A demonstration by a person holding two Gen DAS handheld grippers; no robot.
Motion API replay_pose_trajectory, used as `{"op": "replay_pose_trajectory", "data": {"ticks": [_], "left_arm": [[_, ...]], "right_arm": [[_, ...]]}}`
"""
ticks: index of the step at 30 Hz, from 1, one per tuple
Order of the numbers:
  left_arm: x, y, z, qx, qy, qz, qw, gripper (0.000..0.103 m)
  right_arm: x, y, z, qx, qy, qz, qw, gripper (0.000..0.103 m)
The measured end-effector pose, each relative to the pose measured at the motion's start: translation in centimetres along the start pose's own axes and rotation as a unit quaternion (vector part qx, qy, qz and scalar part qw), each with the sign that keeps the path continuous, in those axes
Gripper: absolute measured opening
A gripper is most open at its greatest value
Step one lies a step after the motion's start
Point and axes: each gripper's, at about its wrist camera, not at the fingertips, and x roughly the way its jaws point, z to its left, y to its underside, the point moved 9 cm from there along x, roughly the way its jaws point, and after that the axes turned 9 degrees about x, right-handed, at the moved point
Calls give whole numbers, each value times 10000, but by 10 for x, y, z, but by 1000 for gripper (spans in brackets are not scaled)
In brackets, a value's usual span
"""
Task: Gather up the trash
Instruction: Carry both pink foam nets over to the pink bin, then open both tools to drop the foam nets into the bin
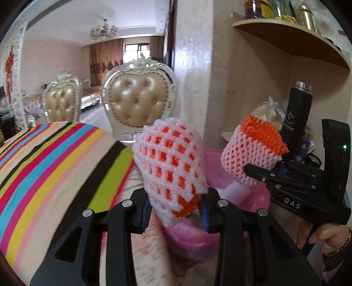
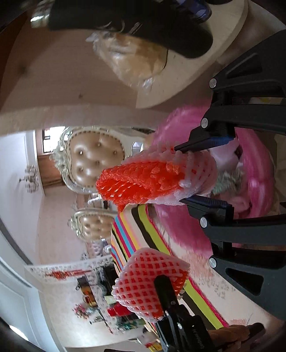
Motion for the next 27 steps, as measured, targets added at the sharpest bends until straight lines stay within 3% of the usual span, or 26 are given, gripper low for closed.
{"op": "replay_pose_trajectory", "data": {"ticks": [7, 10, 11, 13, 14, 16, 20, 24, 27], "left_arm": [[33, -5, -23, -99, 367, 28, 9993, 36], [47, -6, -27, -132, 466, 4, 9988, 45], [53, -5, -26, -149, 444, 43, 9989, 58], [59, -1, -18, -296, 256, 118, 9992, 75], [57, 0, -12, -400, 173, 98, 9990, 77], [51, 3, -1, -451, 15, 122, 9989, 83], [22, 11, 27, -360, -655, 118, 9971, 97], [-10, 15, 45, -226, -1113, 48, 9935, 98], [-35, 15, 48, -193, -1255, -63, 9919, 98]], "right_arm": [[18, -4, -19, 10, 50, 96, 9999, 40], [24, -10, -22, 40, -17, 107, 9999, 44], [30, -12, -22, 15, -97, 168, 9998, 51], [37, -18, -25, 1, -65, 145, 9999, 68], [40, -21, -27, 19, -36, 112, 9999, 76], [40, -24, -29, 80, -30, 52, 9999, 76], [27, -26, -31, 139, -4, -77, 9999, 80], [-4, -18, -25, 180, 9, -193, 9997, 89], [-24, -12, -19, 106, 108, -236, 9996, 92]]}}
